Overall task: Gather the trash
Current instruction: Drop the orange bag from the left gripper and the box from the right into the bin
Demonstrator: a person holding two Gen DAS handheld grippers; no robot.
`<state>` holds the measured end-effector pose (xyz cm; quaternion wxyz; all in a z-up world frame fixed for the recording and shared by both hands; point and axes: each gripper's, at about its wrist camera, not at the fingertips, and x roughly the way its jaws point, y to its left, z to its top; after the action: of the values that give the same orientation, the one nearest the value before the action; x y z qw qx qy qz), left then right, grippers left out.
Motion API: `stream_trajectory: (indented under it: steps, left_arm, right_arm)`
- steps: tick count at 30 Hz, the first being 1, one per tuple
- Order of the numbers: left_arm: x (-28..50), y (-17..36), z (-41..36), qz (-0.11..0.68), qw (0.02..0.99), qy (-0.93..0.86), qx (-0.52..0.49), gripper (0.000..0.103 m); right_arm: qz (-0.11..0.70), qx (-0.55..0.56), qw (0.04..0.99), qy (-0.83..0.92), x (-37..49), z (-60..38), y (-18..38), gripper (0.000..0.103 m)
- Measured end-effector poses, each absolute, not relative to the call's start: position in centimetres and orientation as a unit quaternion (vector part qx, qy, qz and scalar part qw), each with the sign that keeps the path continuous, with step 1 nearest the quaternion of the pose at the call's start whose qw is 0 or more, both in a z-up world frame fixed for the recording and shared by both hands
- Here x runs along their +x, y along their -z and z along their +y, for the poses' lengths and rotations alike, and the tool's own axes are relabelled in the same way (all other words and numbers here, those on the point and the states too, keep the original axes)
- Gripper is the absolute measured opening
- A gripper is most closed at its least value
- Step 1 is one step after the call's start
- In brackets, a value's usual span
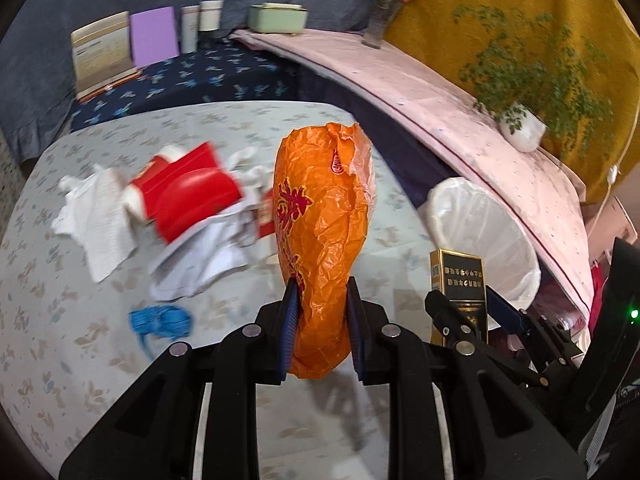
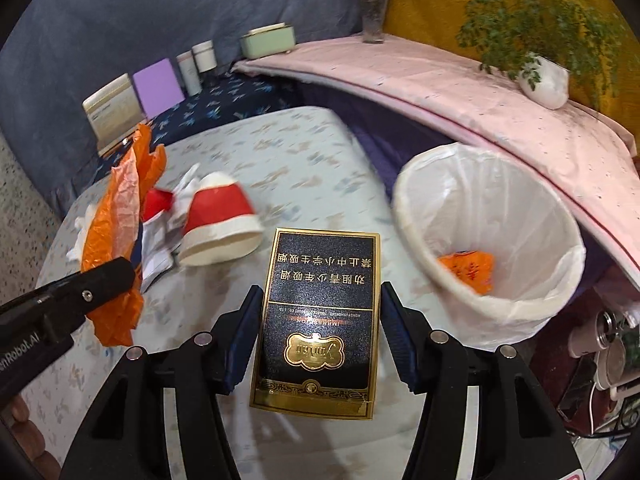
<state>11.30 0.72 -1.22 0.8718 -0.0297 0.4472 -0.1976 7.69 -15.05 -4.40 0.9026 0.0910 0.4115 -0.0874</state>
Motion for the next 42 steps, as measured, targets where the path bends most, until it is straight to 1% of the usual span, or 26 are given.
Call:
stream_trajectory:
  steps: [10, 21, 23, 24, 26, 27, 39, 42]
  left_arm:
    - [12.4, 0.2, -9.7, 0.443, 0.853, 0.276, -0.011, 0.022]
    - [13.3, 0.5, -18.9, 0.448, 0.829, 0.334, 0.021, 0.024]
    - [13.5, 0.6, -19.7, 0.448, 0.828, 0.336, 0.024, 0.026]
    - [13.7, 0.6, -20.1, 0.449, 0.828, 0.335, 0.024, 0.030]
    - [14.0, 0.7, -20.5, 0.451, 0.829, 0.330, 0.022, 0.052]
    - [14.2, 0.6, -20.5, 0.449, 0.831, 0.327, 0.019, 0.054]
    - [14.9, 1.1, -20.1, 0.454, 0.833, 0.316, 0.019, 0.055]
    - [15.1, 1.1, -19.5, 0.454, 0.836, 0.309, 0.015, 0.057]
  right_arm:
    - [0.385, 0.108, 0.905, 0.146, 7.6, -23.7, 2.8, 0.056]
    - [0.377, 0.124, 0.897, 0.196, 7.6, -30.6, 2.9, 0.056]
    - [0.376, 0.125, 0.896, 0.202, 7.7, -31.4, 3.1, 0.056]
    - [0.376, 0.125, 0.895, 0.204, 7.7, -31.7, 3.1, 0.056]
    - [0.375, 0.127, 0.894, 0.208, 7.9, -32.2, 3.1, 0.056]
    - [0.375, 0.128, 0.894, 0.209, 7.8, -32.5, 3.1, 0.056]
    - [0.375, 0.129, 0.894, 0.209, 8.8, -33.3, 3.2, 0.056]
    - [0.377, 0.124, 0.895, 0.206, 9.2, -33.0, 3.2, 0.056]
